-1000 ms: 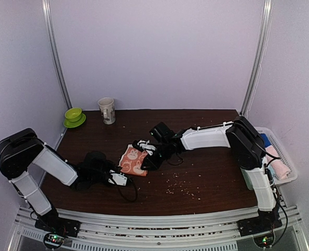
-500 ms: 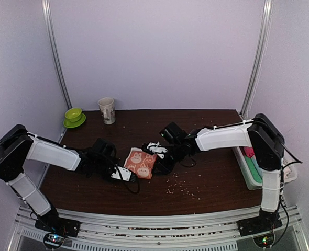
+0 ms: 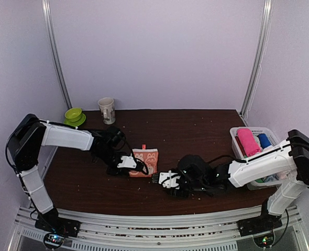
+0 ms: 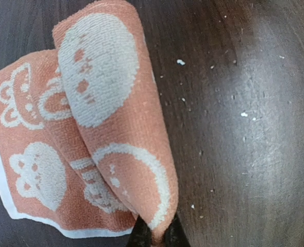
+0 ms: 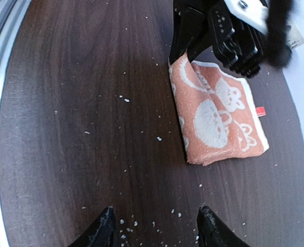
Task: Roll the towels
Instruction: Roll the towel at the center of the board.
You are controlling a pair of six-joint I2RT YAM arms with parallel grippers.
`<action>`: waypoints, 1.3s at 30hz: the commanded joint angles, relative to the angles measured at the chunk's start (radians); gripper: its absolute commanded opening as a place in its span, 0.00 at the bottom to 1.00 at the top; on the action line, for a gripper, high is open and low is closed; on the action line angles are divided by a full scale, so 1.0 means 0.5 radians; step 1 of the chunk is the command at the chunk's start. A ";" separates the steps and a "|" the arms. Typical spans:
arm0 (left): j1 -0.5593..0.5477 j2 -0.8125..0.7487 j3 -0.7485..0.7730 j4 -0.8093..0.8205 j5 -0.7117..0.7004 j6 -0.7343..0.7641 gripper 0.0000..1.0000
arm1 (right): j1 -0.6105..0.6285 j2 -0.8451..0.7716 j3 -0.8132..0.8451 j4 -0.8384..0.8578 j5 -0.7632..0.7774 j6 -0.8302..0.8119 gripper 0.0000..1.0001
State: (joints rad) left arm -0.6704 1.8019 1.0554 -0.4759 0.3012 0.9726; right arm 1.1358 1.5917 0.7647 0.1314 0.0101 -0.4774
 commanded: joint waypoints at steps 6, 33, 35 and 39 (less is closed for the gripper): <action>0.049 0.277 0.191 -0.704 0.206 0.008 0.00 | 0.193 0.565 0.379 0.272 0.813 -0.429 0.54; 0.103 0.420 0.301 -0.839 0.177 0.089 0.00 | 0.091 1.032 0.975 -0.406 0.569 -0.293 0.15; 0.107 0.401 0.290 -0.817 0.177 0.084 0.00 | 0.081 1.046 0.988 -0.443 0.560 -0.267 0.12; 0.114 0.296 0.239 -0.724 0.155 0.067 0.14 | 0.062 1.058 1.033 -0.522 0.487 -0.203 0.08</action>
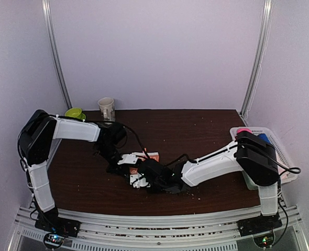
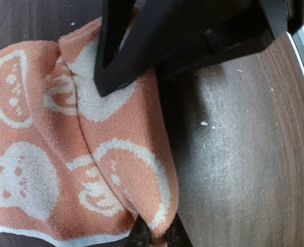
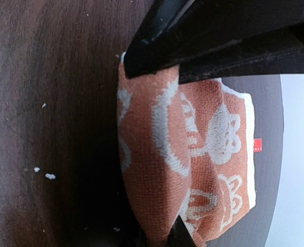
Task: Roll the towels
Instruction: Roll the towel at the center of the board.
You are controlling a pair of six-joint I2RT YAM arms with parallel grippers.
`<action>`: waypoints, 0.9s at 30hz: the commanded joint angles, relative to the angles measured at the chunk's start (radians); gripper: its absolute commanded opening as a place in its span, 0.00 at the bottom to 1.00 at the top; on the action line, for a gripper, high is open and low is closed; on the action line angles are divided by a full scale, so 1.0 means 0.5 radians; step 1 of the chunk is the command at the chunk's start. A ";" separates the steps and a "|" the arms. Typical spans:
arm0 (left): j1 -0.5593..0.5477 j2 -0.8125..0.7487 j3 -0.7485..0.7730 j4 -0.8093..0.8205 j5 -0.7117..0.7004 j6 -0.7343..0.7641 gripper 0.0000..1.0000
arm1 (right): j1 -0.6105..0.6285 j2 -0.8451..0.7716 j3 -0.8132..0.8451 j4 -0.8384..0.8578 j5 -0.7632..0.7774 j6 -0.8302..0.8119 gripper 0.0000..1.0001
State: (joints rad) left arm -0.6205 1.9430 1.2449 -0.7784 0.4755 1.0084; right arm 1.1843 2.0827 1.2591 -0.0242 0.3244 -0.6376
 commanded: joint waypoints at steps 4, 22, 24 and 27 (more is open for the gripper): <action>0.061 -0.161 -0.211 0.014 -0.217 -0.038 0.41 | -0.059 0.072 0.102 -0.330 -0.281 0.192 0.07; 0.332 -1.064 -1.144 1.350 -0.275 -0.037 0.67 | -0.288 0.285 0.607 -1.039 -1.144 0.533 0.06; 0.332 -1.140 -1.251 1.481 -0.254 0.010 0.66 | -0.332 0.320 0.686 -1.125 -1.277 0.573 0.06; 0.330 -1.249 -1.400 1.619 -0.210 0.079 0.62 | -0.398 0.366 0.787 -1.245 -1.451 0.615 0.07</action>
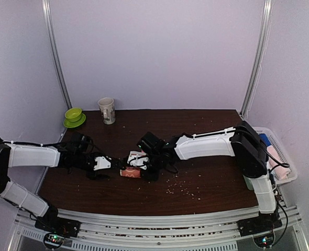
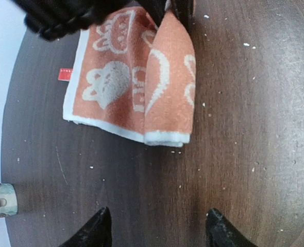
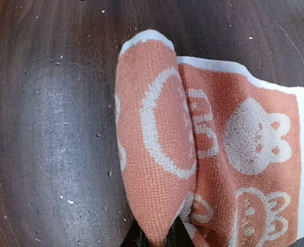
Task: Roll the towels
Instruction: Roll the towel at the center of the board.
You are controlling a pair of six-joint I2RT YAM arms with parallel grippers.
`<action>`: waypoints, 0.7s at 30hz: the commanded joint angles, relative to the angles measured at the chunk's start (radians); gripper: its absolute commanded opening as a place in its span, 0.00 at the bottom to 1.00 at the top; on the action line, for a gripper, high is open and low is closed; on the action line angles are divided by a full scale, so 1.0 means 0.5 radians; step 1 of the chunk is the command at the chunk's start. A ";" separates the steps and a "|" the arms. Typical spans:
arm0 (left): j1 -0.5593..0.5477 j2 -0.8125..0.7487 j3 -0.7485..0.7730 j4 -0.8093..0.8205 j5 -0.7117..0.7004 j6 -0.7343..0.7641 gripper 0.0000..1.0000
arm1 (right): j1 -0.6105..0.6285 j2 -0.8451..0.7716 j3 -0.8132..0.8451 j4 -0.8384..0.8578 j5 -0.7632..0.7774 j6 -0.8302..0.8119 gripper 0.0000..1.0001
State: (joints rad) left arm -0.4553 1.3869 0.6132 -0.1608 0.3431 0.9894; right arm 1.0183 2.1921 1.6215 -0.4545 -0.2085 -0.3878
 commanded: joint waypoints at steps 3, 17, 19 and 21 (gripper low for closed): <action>-0.005 -0.257 -0.263 0.507 0.113 0.197 0.59 | -0.116 0.199 0.169 -0.494 -0.543 0.141 0.07; -0.396 -0.245 -0.608 1.212 -0.283 0.409 0.53 | -0.342 0.482 0.502 -0.711 -0.994 0.372 0.07; -0.454 -0.162 -0.609 1.303 -0.350 0.420 0.52 | -0.371 0.500 0.513 -0.707 -1.035 0.391 0.07; -0.499 -0.072 -0.597 1.397 -0.417 0.412 0.53 | -0.391 0.523 0.535 -0.716 -1.037 0.406 0.07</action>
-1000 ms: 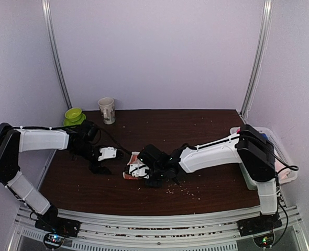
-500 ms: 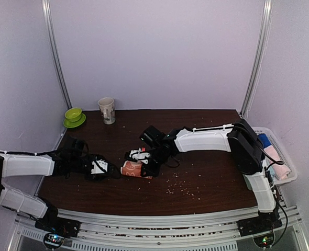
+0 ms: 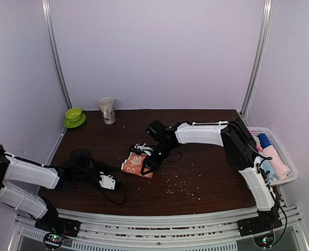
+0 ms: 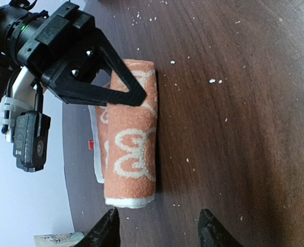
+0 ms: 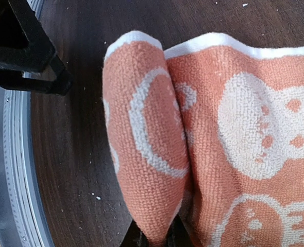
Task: Roll the towels
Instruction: Roll the towel at the center of the board.
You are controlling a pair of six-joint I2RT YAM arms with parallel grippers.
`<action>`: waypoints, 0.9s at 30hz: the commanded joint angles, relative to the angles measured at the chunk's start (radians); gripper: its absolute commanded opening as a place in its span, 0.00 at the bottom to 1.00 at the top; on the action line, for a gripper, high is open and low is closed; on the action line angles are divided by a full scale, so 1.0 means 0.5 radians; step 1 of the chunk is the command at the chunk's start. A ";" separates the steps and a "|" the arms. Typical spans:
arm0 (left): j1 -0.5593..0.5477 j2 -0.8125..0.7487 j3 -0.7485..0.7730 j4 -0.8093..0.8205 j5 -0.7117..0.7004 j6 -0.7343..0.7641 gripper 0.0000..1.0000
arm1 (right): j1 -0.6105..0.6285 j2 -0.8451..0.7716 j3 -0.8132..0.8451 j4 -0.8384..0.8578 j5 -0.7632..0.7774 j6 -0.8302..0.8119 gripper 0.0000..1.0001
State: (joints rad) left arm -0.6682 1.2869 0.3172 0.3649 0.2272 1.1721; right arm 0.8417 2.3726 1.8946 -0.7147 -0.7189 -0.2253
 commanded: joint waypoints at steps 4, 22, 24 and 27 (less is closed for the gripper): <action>-0.124 0.341 0.048 0.531 -0.324 0.051 0.54 | -0.066 0.218 0.059 -0.253 -0.057 0.068 0.07; -0.183 0.712 0.128 0.930 -0.480 0.020 0.55 | -0.085 0.322 0.144 -0.319 -0.166 0.020 0.07; -0.192 0.750 0.132 0.946 -0.491 0.025 0.56 | -0.082 0.329 0.147 -0.320 -0.175 0.017 0.07; -0.209 0.796 0.076 1.148 -0.530 0.052 0.56 | -0.082 0.338 0.155 -0.323 -0.170 0.019 0.07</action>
State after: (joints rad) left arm -0.7589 1.6554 0.3779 0.7650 -0.0132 1.1896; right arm 0.7952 2.4561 1.9926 -0.7963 -0.8795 -0.2062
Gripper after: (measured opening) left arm 0.556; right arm 0.100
